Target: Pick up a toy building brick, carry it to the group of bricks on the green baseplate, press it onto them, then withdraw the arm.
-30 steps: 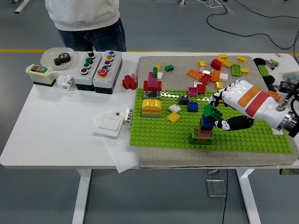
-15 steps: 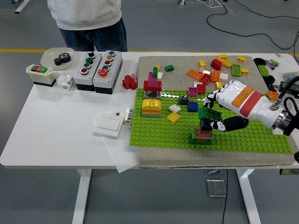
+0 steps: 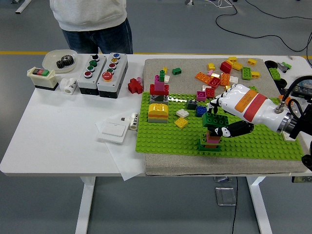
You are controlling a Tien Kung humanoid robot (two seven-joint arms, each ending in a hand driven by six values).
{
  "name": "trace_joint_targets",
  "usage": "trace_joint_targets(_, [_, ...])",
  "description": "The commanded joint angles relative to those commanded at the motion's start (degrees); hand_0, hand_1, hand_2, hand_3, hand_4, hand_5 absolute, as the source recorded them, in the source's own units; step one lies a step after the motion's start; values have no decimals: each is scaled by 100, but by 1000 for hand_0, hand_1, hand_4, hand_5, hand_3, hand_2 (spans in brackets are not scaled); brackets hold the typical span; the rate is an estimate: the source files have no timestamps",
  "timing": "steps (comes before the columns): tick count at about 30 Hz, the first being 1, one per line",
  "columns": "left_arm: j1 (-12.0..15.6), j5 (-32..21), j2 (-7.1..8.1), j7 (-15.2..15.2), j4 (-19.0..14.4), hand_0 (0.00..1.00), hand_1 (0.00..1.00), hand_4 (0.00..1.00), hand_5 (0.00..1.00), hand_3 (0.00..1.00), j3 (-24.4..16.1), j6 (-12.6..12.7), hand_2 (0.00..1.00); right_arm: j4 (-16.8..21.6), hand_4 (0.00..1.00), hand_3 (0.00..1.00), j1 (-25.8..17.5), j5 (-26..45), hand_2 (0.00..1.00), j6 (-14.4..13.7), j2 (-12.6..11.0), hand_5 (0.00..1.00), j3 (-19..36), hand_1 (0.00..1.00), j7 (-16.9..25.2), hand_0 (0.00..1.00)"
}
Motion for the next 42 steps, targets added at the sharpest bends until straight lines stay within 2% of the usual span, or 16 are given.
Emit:
trace_joint_targets(14, [17, 29, -5, 8, -4, 383, 519, 796, 905, 782, -9, 20, 622, -233, 717, 512, 47, -32, 466, 8, 19, 431, -46, 344, 29, 223])
trace_joint_targets(42, [24, 83, -9, 23, -7, 382, 516, 797, 909, 782, -46, 20, 619, -206, 726, 520, 3, -62, 484, 107, 9, 415, 62, 366, 39, 228])
